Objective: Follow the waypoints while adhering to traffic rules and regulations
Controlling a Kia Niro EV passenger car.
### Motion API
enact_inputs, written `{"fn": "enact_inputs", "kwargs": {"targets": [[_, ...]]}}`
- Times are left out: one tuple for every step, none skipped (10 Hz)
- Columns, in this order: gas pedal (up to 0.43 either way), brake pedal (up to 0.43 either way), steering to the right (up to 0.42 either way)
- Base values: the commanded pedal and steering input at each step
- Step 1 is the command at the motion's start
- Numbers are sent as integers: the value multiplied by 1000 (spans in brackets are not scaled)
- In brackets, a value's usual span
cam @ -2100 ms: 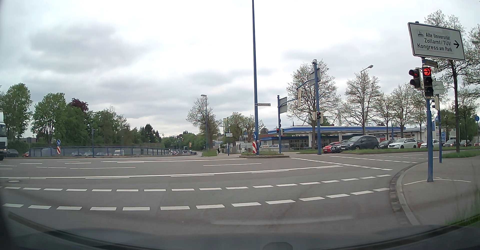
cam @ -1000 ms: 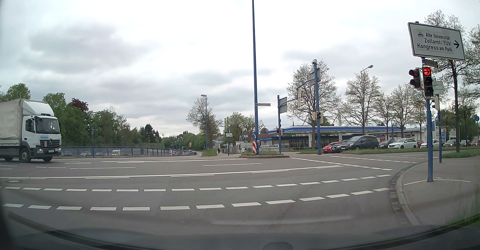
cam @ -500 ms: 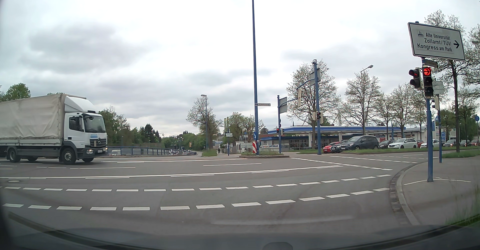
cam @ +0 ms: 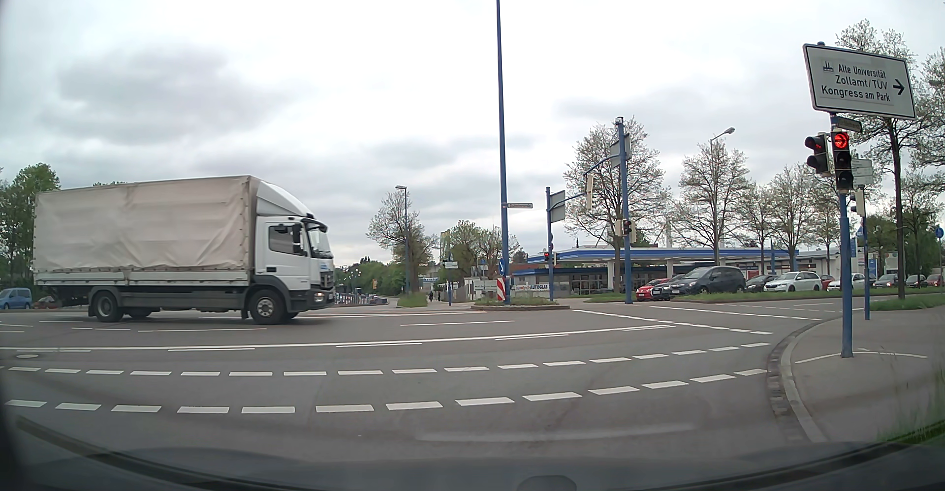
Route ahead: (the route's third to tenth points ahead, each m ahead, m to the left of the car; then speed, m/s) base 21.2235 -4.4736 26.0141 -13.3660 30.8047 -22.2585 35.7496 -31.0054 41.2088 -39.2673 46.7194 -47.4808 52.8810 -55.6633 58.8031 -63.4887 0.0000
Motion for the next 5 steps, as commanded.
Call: {"fn": "enact_inputs", "kwargs": {"targets": [[0,244,33],[0,244,33],[0,238,33],[0,244,33],[0,244,33]]}}
